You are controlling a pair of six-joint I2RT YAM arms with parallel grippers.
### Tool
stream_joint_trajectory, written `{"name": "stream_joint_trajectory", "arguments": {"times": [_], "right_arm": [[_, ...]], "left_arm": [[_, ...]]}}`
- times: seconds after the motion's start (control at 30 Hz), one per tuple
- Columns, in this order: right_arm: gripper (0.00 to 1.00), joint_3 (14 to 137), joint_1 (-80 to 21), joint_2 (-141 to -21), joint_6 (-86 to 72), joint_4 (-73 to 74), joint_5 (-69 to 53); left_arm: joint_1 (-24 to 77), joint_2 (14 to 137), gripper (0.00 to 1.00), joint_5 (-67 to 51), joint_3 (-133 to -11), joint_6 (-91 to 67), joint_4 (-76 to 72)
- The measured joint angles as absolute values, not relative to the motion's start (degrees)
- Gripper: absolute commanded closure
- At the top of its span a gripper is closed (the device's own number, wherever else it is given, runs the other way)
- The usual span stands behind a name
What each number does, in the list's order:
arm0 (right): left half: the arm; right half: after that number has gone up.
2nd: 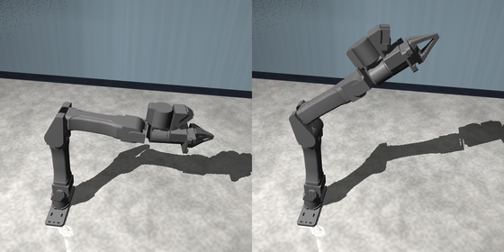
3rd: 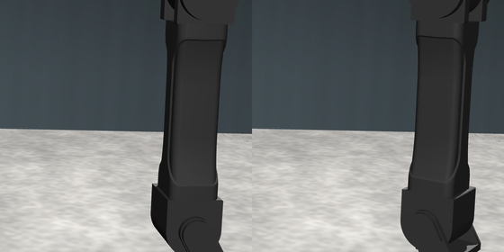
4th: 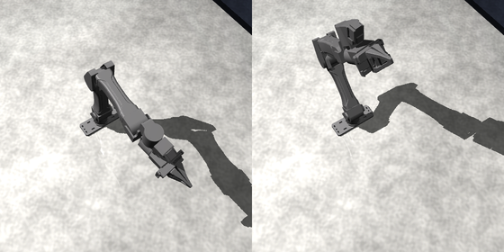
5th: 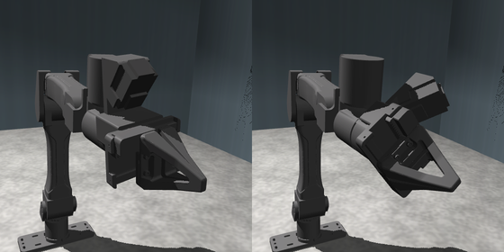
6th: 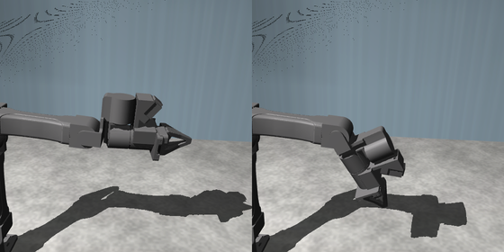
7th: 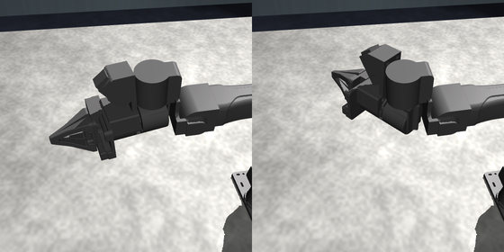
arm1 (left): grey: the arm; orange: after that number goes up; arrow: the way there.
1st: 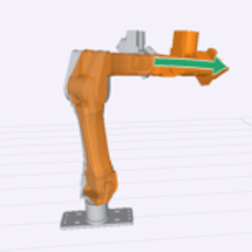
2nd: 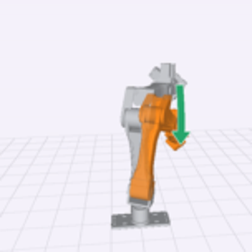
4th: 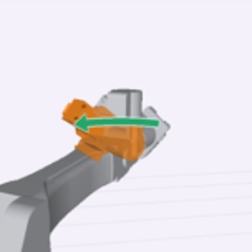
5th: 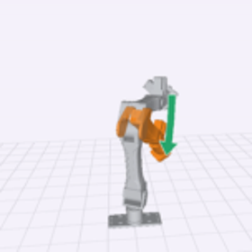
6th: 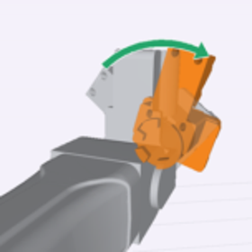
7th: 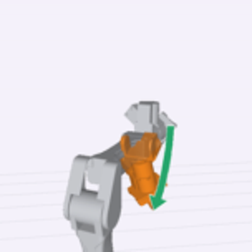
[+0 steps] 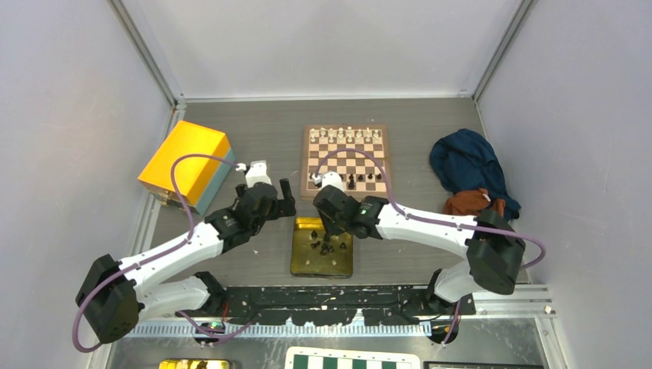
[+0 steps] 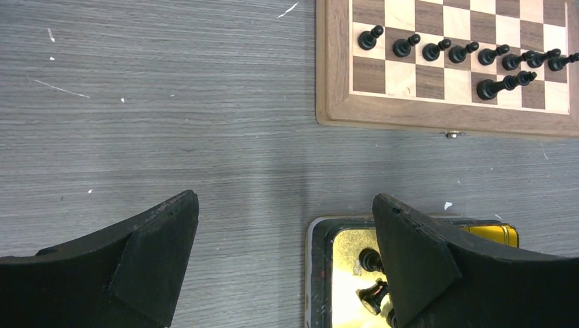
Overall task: Set up the chess pieces on the board
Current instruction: Pick up the chess piece from the storage box.
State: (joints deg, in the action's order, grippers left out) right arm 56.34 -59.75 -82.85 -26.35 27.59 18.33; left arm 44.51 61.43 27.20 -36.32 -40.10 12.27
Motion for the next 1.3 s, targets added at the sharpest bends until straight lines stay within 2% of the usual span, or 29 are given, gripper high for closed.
{"name": "stream_joint_trajectory", "arguments": {"times": [0.83,1.3], "right_arm": [[0.59,54.63,-62.78,-88.03,-29.95,22.70,17.89],[0.66,52.69,-62.89,-89.17,-30.41,20.97,17.67]], "left_arm": [[44.51,59.96,0.00,27.20,-35.33,-40.36,12.27],[44.51,59.96,0.00,27.18,-35.33,-40.40,12.27]]}}
